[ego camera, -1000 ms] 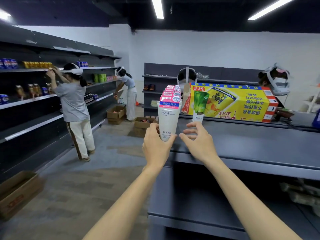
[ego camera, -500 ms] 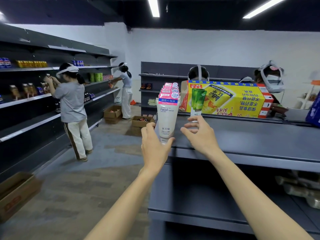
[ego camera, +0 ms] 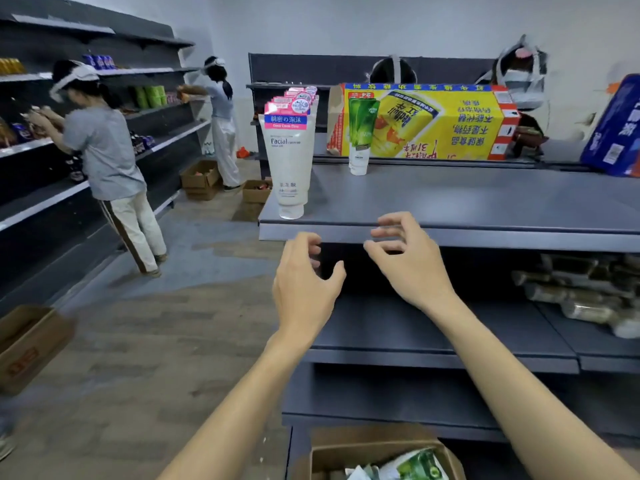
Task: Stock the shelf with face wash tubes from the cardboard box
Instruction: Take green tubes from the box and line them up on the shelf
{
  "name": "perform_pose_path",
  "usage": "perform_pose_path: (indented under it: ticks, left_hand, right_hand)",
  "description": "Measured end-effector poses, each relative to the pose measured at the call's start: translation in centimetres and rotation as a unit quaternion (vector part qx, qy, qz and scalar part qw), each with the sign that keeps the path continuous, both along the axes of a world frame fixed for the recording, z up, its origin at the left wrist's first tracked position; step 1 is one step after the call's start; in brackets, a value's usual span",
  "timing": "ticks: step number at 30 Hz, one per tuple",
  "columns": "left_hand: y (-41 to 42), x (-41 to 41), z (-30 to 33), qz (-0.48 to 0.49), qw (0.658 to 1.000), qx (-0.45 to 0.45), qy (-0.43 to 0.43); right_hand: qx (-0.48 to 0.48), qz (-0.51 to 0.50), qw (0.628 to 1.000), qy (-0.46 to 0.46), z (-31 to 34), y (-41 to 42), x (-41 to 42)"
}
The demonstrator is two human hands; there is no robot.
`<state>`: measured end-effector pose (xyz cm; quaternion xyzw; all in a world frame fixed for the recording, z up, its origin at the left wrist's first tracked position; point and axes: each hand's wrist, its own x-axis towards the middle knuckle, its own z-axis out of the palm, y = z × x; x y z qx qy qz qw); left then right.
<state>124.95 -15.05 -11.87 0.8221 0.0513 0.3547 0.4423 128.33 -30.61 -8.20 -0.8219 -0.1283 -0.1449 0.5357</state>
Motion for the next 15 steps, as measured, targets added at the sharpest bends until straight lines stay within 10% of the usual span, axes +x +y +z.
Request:
perform_pose_path:
  ticks: [15]
  left_hand:
    - [-7.2, -3.0, -14.1, -0.073, 0.972, 0.065, 0.216]
  right_hand:
    - [-0.045, -0.019, 0.986, 0.156, -13.9, -7.6, -3.6]
